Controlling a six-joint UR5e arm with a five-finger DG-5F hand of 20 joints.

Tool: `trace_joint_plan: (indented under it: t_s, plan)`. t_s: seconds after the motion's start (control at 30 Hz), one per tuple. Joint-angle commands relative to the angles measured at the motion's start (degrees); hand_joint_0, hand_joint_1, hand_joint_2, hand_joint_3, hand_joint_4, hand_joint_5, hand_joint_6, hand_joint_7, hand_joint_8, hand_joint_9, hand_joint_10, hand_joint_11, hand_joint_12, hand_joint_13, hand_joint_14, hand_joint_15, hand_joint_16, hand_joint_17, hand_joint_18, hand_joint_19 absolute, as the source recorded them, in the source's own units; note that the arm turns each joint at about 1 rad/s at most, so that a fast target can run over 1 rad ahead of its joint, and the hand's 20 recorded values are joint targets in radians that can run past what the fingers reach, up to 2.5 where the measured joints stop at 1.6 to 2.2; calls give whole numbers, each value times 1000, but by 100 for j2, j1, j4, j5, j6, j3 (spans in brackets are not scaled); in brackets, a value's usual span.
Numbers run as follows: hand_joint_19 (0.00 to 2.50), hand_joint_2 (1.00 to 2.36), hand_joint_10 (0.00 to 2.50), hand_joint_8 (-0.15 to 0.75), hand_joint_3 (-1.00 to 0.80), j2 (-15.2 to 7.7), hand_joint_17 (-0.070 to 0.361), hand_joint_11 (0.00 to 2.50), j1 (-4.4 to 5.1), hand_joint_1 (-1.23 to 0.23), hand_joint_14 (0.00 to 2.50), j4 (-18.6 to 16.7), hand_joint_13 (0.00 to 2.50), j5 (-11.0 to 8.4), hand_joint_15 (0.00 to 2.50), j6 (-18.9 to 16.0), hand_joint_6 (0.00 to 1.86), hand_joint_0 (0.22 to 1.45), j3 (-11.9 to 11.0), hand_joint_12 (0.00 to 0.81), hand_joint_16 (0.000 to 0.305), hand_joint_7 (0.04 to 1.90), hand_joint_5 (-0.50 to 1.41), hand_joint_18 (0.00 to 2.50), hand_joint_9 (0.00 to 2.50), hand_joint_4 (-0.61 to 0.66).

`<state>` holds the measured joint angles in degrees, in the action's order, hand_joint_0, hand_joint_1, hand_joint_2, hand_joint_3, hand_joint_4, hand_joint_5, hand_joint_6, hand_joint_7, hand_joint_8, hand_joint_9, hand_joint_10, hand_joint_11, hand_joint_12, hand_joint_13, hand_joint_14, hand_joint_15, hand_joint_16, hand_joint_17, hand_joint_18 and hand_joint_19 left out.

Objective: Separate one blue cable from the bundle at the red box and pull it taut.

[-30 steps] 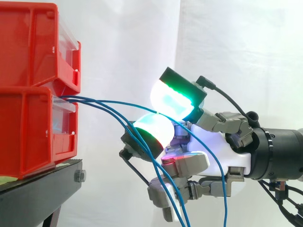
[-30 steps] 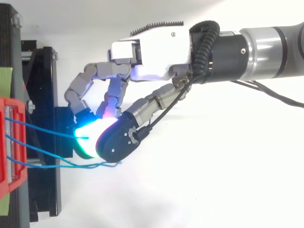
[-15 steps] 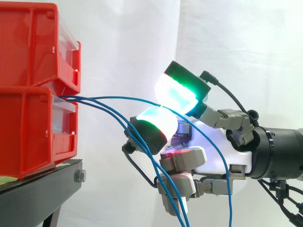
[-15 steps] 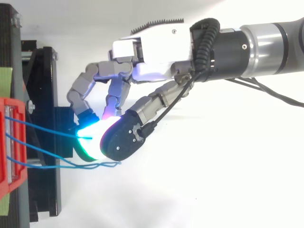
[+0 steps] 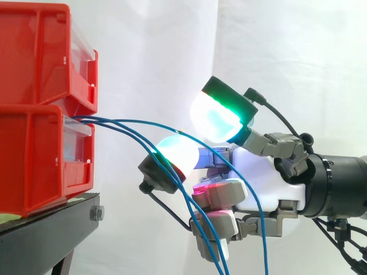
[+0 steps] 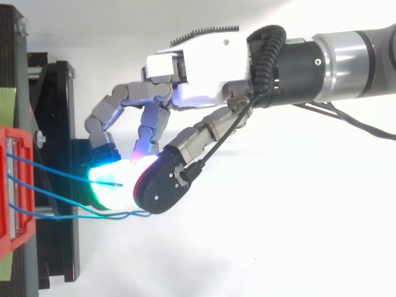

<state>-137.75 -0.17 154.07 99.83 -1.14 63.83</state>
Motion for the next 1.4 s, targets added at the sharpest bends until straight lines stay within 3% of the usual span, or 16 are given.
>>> trace_joint_plan:
  t_s: [0.0,0.2,0.33,0.5,0.8,1.37]
  plan:
    - [817,1000,20,330,-500,2,100,1219,8,-608,27,-8,1050,-8,1000,0,718,508,-3,357,45,1047,-141,896,1081,83]
    - [835,1000,21,327,-500,2,104,1236,8,-671,27,-8,1052,-16,987,0,709,499,-3,363,46,1072,-139,902,1080,92]
    - [866,1000,22,309,-500,2,95,1253,8,-675,28,-8,1058,-16,988,0,761,600,-3,332,42,1078,-145,879,1096,65]
    - [875,1022,22,309,-167,2,98,1266,8,-748,30,-17,1066,-8,975,18,860,605,6,333,44,1131,-171,897,1107,3]
    - [840,1030,23,308,51,-7,102,1285,8,-758,26,-8,1126,-16,964,18,902,615,15,349,45,1223,-153,944,1194,-187]
    - [688,1027,21,342,46,2,91,1368,17,-748,28,-35,1134,-16,891,9,906,628,15,337,40,1226,-148,975,1268,-132]
